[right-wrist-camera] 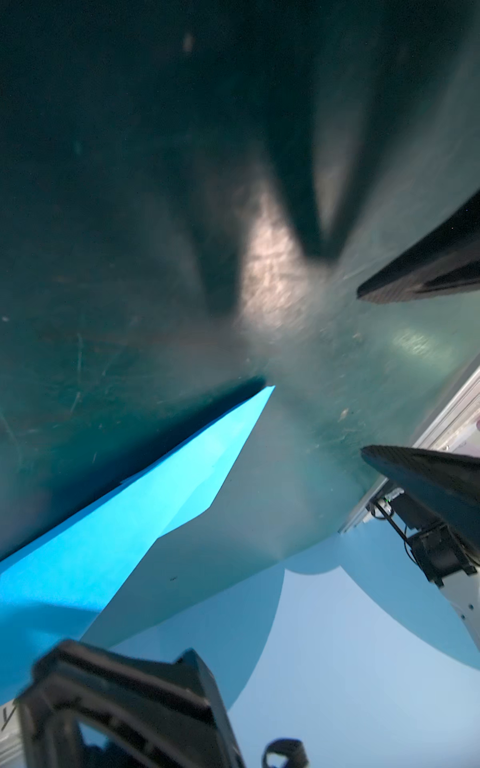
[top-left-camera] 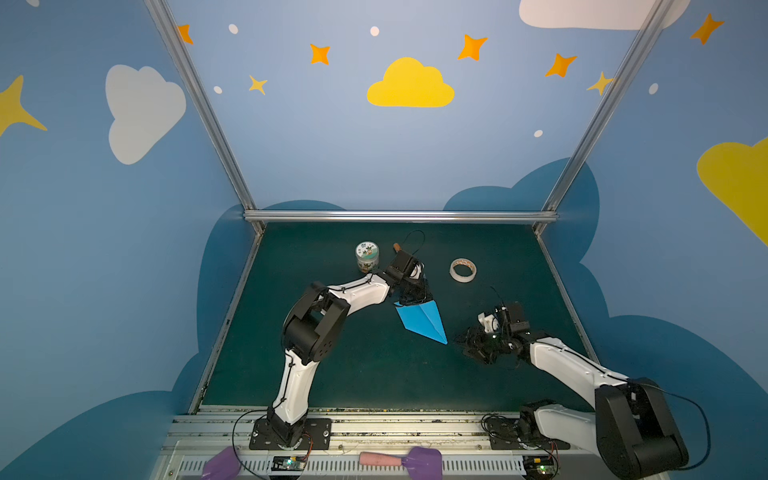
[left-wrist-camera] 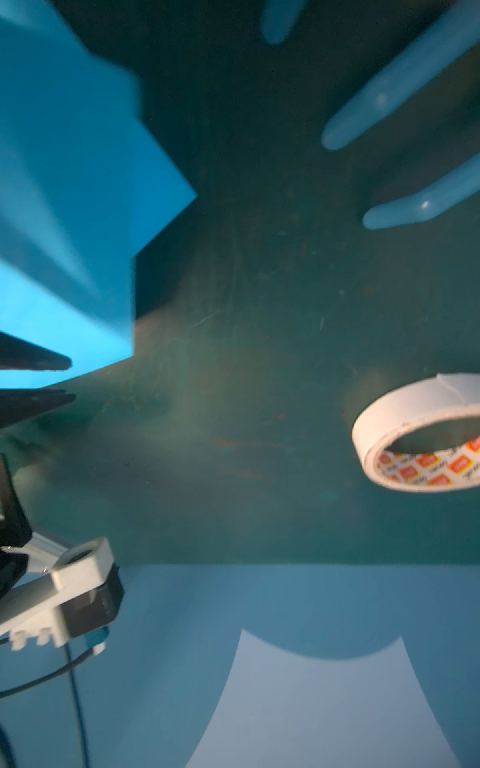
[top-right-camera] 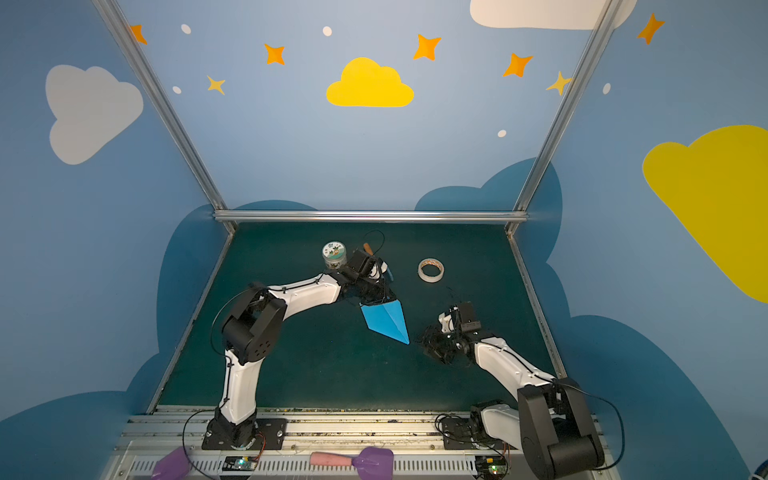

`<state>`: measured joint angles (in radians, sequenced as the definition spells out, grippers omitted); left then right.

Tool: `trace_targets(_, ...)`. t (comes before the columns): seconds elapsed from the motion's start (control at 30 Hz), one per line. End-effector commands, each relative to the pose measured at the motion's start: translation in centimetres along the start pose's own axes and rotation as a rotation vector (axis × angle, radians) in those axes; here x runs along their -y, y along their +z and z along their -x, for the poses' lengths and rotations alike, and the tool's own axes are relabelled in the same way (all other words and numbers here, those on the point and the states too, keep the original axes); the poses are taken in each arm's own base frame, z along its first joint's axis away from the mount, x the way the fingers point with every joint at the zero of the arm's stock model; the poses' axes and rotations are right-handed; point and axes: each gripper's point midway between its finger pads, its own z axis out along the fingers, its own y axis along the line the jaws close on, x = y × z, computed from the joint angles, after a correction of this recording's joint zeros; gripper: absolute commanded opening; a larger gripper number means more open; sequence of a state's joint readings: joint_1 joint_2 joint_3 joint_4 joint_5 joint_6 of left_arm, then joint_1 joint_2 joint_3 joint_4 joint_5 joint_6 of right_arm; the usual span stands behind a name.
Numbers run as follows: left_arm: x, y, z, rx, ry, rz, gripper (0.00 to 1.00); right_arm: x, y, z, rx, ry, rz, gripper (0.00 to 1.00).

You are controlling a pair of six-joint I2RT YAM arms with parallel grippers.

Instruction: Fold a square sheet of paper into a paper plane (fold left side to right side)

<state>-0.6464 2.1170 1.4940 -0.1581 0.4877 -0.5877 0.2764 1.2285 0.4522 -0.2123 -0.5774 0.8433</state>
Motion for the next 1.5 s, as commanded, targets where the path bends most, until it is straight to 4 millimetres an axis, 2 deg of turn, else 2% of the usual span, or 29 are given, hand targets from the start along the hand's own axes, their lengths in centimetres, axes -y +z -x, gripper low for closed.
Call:
trace_targets(0.0, -2.3, 0.8, -0.5, -0.027, 0.000, 0.072, 0.10, -1.0, 0.7, 0.1, -0.020, 0.013, 0.085, 0.55)
trace_targets(0.17, -5.3, 1.7, -1.9, -0.050, -0.035, 0.121, 0.08, -0.9, 1.7, 0.2, -0.048, 0.037, 0.118, 0.56)
trace_targets(0.4, -7.9, 2.3, -3.2, -0.069, -0.066, 0.165, 0.07, -0.4, 3.3, 0.4, -0.069, 0.077, 0.126, 0.56)
trace_targets(0.67, -9.2, 2.2, -4.0, -0.077, -0.082, 0.179, 0.06, 0.3, 5.2, 0.9, -0.051, 0.115, 0.105, 0.56)
trace_targets(0.83, -9.4, 2.2, -4.1, -0.079, -0.087, 0.176, 0.05, 0.8, 6.0, 1.3, -0.048, 0.126, 0.100, 0.52)
trace_targets(1.0, -9.4, 2.2, -4.2, -0.081, -0.086, 0.173, 0.05, 0.8, 6.7, 1.7, -0.055, 0.133, 0.109, 0.38)
trace_targets(1.03, -9.4, 2.2, -4.2, -0.080, -0.085, 0.171, 0.05, 0.8, 6.8, 1.7, -0.054, 0.131, 0.111, 0.33)
trace_targets(1.1, -9.1, 2.0, -4.1, -0.081, -0.084, 0.161, 0.04, 0.5, 6.7, 1.9, -0.048, 0.126, 0.121, 0.18)
trace_targets(1.17, -8.3, 1.6, -3.7, -0.078, -0.079, 0.136, 0.04, -0.3, 6.3, 2.3, -0.042, 0.101, 0.145, 0.03)
trace_targets(1.2, -7.6, 1.2, -3.4, -0.075, -0.072, 0.114, 0.04, -0.8, 5.9, 2.5, -0.036, 0.087, 0.159, 0.00)
trace_targets(1.3, -4.6, -1.4, -1.7, -0.037, -0.059, 0.024, 0.05, -3.1, 3.6, 2.8, -0.009, 0.009, 0.182, 0.00)
trace_targets(1.37, -2.2, -4.3, -0.5, 0.013, -0.052, -0.041, 0.07, -4.6, 1.0, 2.5, 0.026, -0.083, 0.142, 0.00)
trace_targets(1.43, -1.0, -7.3, 0.5, 0.073, -0.060, -0.077, 0.10, -5.6, -2.0, 2.1, 0.063, -0.185, 0.068, 0.00)
trace_targets(1.47, -1.1, -9.0, 1.1, 0.110, -0.077, -0.083, 0.13, -6.0, -3.6, 1.9, 0.086, -0.237, 0.019, 0.00)
